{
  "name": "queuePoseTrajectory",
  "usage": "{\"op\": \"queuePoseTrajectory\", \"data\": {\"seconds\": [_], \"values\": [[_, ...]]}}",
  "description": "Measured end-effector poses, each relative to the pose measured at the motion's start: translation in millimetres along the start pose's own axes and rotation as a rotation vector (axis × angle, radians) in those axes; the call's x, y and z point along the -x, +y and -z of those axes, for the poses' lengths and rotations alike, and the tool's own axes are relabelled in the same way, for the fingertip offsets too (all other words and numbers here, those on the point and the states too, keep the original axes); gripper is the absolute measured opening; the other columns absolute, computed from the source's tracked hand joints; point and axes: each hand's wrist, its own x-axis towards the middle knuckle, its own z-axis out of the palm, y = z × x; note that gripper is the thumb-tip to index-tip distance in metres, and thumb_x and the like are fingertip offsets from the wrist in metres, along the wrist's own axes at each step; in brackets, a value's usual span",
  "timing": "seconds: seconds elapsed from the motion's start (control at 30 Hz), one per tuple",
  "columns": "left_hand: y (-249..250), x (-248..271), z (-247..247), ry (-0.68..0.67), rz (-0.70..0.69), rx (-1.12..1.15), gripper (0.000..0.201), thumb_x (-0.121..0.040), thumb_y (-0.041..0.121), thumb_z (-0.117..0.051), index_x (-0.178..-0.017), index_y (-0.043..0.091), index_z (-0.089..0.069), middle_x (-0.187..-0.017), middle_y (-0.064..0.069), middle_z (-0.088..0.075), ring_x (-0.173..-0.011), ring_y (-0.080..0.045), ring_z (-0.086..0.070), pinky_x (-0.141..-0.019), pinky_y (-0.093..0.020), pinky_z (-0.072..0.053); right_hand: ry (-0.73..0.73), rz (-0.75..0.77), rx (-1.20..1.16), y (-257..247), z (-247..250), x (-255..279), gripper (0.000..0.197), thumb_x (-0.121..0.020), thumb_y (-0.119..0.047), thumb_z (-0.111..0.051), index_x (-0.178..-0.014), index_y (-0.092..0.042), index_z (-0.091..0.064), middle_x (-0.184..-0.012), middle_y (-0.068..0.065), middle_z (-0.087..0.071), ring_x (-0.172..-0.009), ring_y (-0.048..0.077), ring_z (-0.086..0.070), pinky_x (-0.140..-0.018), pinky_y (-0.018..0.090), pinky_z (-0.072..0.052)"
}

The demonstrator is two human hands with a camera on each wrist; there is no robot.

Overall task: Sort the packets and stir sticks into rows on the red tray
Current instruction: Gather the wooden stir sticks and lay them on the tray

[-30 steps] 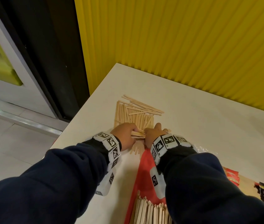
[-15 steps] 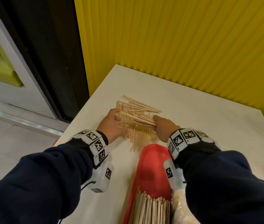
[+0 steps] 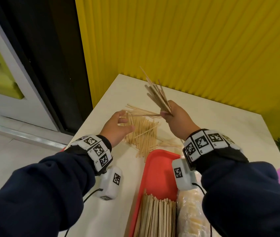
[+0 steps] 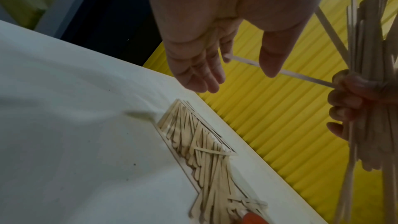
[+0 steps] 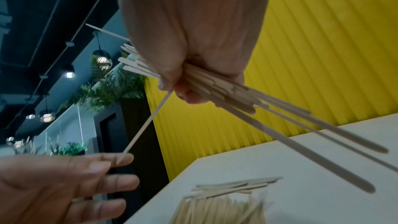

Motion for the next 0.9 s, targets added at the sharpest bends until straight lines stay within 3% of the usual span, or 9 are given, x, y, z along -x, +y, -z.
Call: {"op": "queuePoseTrajectory", "data": {"seconds": [0.07, 0.13, 0.3, 0.4, 0.43, 0.5, 0.53, 0.67, 0.9], "values": [[3.3, 4.8, 0.1, -0.016, 0.031, 0.039, 0.084, -0.083, 0.017, -0.068, -0.148, 0.023, -0.015, -0.125, 0.004, -0.048, -0.108, -0.014, -0.052, -0.085, -0.026, -0.037, 0.054, -0.011, -0.128, -3.9, 3.2, 4.7, 0.007, -0.096, -0.01, -0.043, -0.089, -0.01, -0.044, -0.07, -0.002, -0.042, -0.064, 0.014, -0.039, -0.057, 0.025, -0.034], [4.6, 10.8, -2.5, -0.079, 0.038, 0.022, 0.09, -0.083, 0.019, -0.069, -0.15, 0.022, -0.009, -0.132, 0.003, -0.045, -0.117, -0.017, -0.049, -0.09, -0.028, -0.038, 0.134, -0.065, -0.275, -6.9, 4.8, 10.9, 0.011, -0.097, -0.012, -0.043, -0.086, -0.015, -0.046, -0.071, -0.002, -0.044, -0.063, 0.012, -0.041, -0.058, 0.027, -0.037], [13.4, 34.4, -18.2, -0.373, -0.065, -0.217, 0.074, -0.082, 0.03, -0.069, -0.145, 0.023, -0.029, -0.146, 0.004, -0.037, -0.135, -0.014, -0.032, -0.103, -0.026, -0.028, 0.259, -0.169, -0.891, -13.0, 4.1, 27.9, 0.023, -0.098, -0.011, -0.041, -0.077, -0.016, -0.046, -0.064, 0.0, -0.043, -0.056, 0.012, -0.041, -0.052, 0.026, -0.036], [19.4, 48.5, -29.9, -0.528, -0.088, -0.204, 0.059, -0.08, 0.034, -0.071, -0.132, 0.028, -0.045, -0.134, 0.006, -0.05, -0.126, -0.012, -0.043, -0.105, -0.029, -0.031, 0.286, -0.192, -1.175, -15.7, -0.1, 38.3, 0.025, -0.099, -0.01, -0.038, -0.075, -0.013, -0.044, -0.055, -0.004, -0.045, -0.05, 0.009, -0.044, -0.055, 0.024, -0.039], [18.7, 51.1, -33.0, -0.559, -0.101, -0.193, 0.042, -0.079, 0.035, -0.069, -0.117, 0.03, -0.053, -0.117, 0.008, -0.058, -0.113, -0.01, -0.051, -0.1, -0.027, -0.036, 0.289, -0.189, -1.236, -15.8, -1.9, 42.1, 0.025, -0.099, -0.011, -0.038, -0.075, -0.014, -0.043, -0.052, -0.005, -0.046, -0.049, 0.008, -0.045, -0.056, 0.023, -0.04], [19.1, 58.1, -35.4, -0.6, -0.124, -0.192, 0.007, -0.087, 0.028, -0.062, -0.088, 0.03, -0.055, -0.085, 0.012, -0.058, -0.083, -0.004, -0.054, -0.083, -0.02, -0.041, 0.306, -0.195, -1.328, -15.3, -5.1, 50.2, 0.024, -0.099, -0.013, -0.039, -0.074, -0.014, -0.043, -0.051, -0.006, -0.046, -0.047, 0.006, -0.046, -0.056, 0.022, -0.04], [18.9, 61.3, -36.1, -0.617, -0.123, -0.184, 0.012, -0.093, 0.023, -0.056, -0.082, 0.028, -0.053, -0.078, 0.01, -0.056, -0.074, -0.003, -0.053, -0.074, -0.016, -0.042, 0.317, -0.207, -1.37, -14.4, -6.2, 54.3, 0.024, -0.098, -0.013, -0.04, -0.075, -0.014, -0.043, -0.052, -0.006, -0.046, -0.046, 0.006, -0.045, -0.057, 0.022, -0.039], [19.6, 76.8, -36.9, -0.684, -0.03, -0.096, 0.02, -0.099, 0.02, -0.042, -0.084, 0.023, -0.054, -0.063, 0.005, -0.047, -0.052, -0.004, -0.044, -0.051, -0.015, -0.037, 0.345, -0.255, -1.542, -11.0, -10.2, 70.4, 0.015, -0.097, -0.012, -0.042, -0.083, -0.015, -0.048, -0.058, -0.004, -0.05, -0.046, 0.006, -0.045, -0.057, 0.021, -0.039], [19.8, 93.9, -42.0, -0.723, 0.087, -0.036, 0.017, -0.1, 0.03, -0.036, -0.087, 0.026, -0.048, -0.06, 0.004, -0.029, -0.04, -0.002, -0.023, -0.037, -0.014, -0.021, 0.366, -0.319, -1.642, -9.5, -16.7, 89.1, 0.021, -0.096, -0.001, -0.039, -0.103, -0.013, -0.055, -0.065, -0.002, -0.054, -0.048, 0.006, -0.048, -0.052, 0.019, -0.046]]}}
